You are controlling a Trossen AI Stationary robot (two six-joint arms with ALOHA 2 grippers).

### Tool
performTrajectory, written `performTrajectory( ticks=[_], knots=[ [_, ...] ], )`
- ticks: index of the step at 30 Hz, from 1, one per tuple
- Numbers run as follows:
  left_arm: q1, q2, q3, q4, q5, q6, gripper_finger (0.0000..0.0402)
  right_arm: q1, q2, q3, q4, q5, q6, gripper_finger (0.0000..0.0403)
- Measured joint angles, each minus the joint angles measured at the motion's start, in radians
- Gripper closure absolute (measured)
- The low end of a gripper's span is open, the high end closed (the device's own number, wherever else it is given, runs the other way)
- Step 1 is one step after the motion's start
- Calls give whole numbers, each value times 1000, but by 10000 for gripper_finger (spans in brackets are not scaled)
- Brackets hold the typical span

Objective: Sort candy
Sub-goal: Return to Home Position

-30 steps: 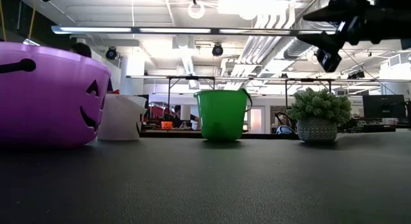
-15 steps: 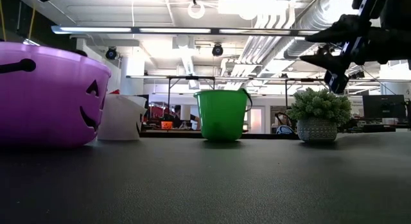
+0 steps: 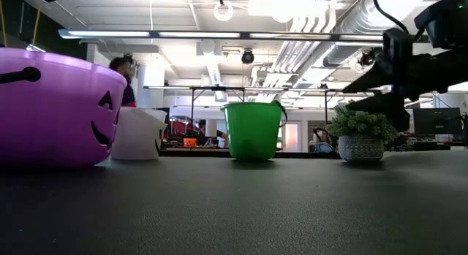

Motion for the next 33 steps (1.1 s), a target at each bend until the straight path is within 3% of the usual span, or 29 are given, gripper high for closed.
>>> performTrajectory(
  ticks=[3,28,33],
  knots=[
    [0,0,0,0,0,-12,314,-1,-2,1,-54,68,-35,240],
    [0,0,0,0,-25,-11,314,2,4,1,-77,64,-54,240],
    [0,0,0,-1,-25,-23,314,2,-88,0,-130,63,-54,240]
  ],
)
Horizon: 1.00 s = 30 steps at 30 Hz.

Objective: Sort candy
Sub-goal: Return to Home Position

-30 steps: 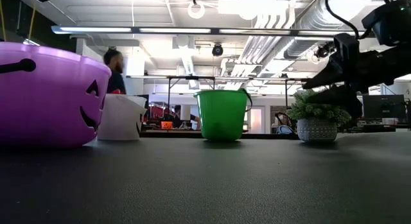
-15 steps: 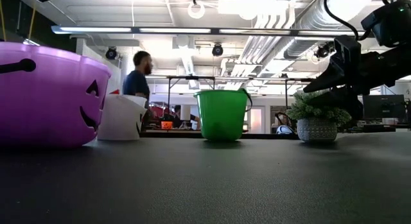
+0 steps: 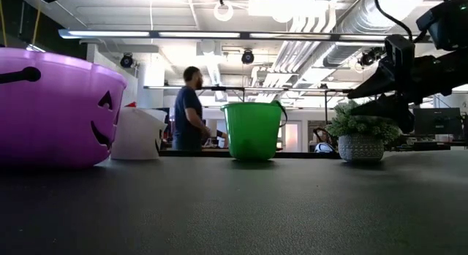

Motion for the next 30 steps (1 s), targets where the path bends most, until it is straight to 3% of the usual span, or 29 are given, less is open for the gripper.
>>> performTrajectory(
  ticks=[7,30],
  knots=[
    [0,0,0,0,-2,-1,314,0,-173,0,-52,0,0,240],
    [0,0,0,0,-7,-3,314,0,-472,-1,-52,0,0,240]
  ],
)
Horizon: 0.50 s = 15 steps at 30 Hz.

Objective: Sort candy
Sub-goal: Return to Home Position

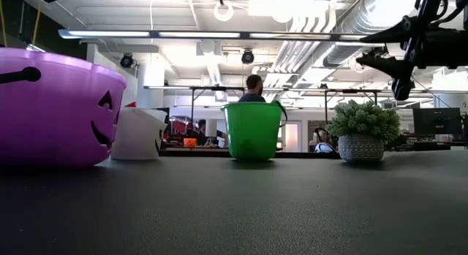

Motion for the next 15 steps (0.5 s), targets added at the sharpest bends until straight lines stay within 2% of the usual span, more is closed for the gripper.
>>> performTrajectory(
  ticks=[15],
  knots=[
    [0,0,0,0,1,8,314,0,5,-1,-42,0,0,240]
  ],
)
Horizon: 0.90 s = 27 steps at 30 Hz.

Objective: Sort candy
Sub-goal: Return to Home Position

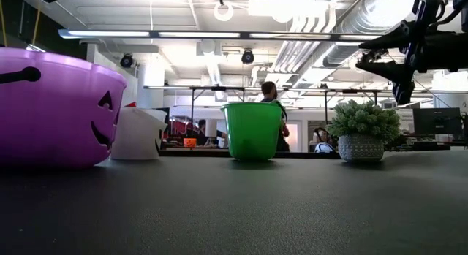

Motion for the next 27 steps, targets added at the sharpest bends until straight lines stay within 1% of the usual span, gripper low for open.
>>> performTrajectory(
  ticks=[6,12,14,18,23,25,27],
  knots=[
    [0,3,0,0,0,72,314,0,0,0,-4,0,0,240],
    [0,33,-1,3,0,237,314,0,0,0,-4,0,0,240],
    [0,44,-20,31,0,298,314,0,0,0,-4,0,0,240],
    [0,46,-120,169,4,376,314,0,0,0,-4,0,0,240],
    [-1,26,-272,297,57,418,314,0,0,0,-4,0,0,240],
    [-9,-16,-346,342,68,419,314,0,0,0,-4,0,0,240],
    [-20,-73,-425,425,119,414,314,0,0,0,-4,0,0,240]
  ],
)
